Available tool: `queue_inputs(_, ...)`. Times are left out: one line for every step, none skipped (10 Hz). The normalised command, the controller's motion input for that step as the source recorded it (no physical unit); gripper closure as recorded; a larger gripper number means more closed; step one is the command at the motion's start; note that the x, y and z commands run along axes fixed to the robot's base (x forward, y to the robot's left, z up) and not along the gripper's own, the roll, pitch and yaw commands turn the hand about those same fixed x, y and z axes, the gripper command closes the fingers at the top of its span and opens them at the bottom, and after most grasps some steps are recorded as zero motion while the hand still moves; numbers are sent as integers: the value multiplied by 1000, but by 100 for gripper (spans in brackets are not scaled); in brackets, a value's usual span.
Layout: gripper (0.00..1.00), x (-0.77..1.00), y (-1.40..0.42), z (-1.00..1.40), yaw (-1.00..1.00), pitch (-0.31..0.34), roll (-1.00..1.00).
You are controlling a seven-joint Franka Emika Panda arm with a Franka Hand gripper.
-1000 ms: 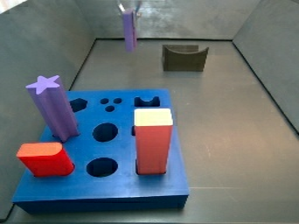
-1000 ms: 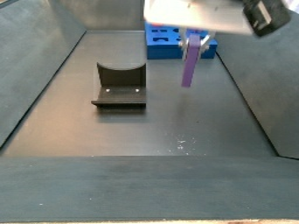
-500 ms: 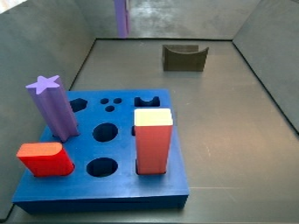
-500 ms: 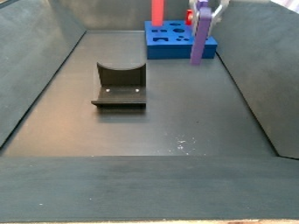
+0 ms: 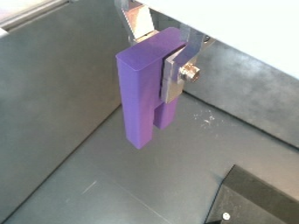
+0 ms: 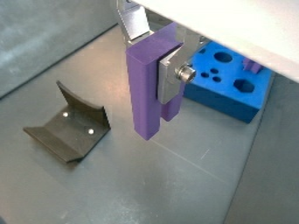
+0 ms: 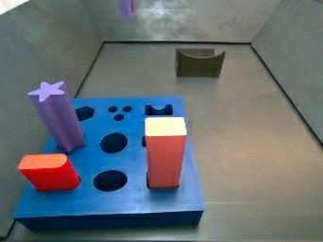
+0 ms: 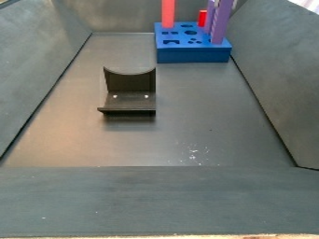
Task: Pick up the double-square object. Move up. Rotate the double-square object. Move to above the board. Insert the double-square object.
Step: Rotate the double-square object.
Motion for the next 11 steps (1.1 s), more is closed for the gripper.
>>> queue_inputs(100,0,0,0,-1000,166,2)
queue_inputs(100,27,5,-78,-1000,163,-19)
queue_inputs(100,33,19,-58,-907,160,-41)
queue_inputs(100,41,24,-7,-491,131,-43)
queue_inputs(100,42,24,0,-358,126,-43)
queue_inputs(100,55,8,0,-1000,0,0)
queue_inputs(100,56,9,1,-1000,0,0)
queue_inputs(100,51,9,-4,-1000,1,0)
queue_inputs(100,48,8,-7,-1000,2,0)
queue_inputs(100,44,9,-10,-1000,3,-1)
queue_inputs(100,42,9,-11,-1000,5,-1)
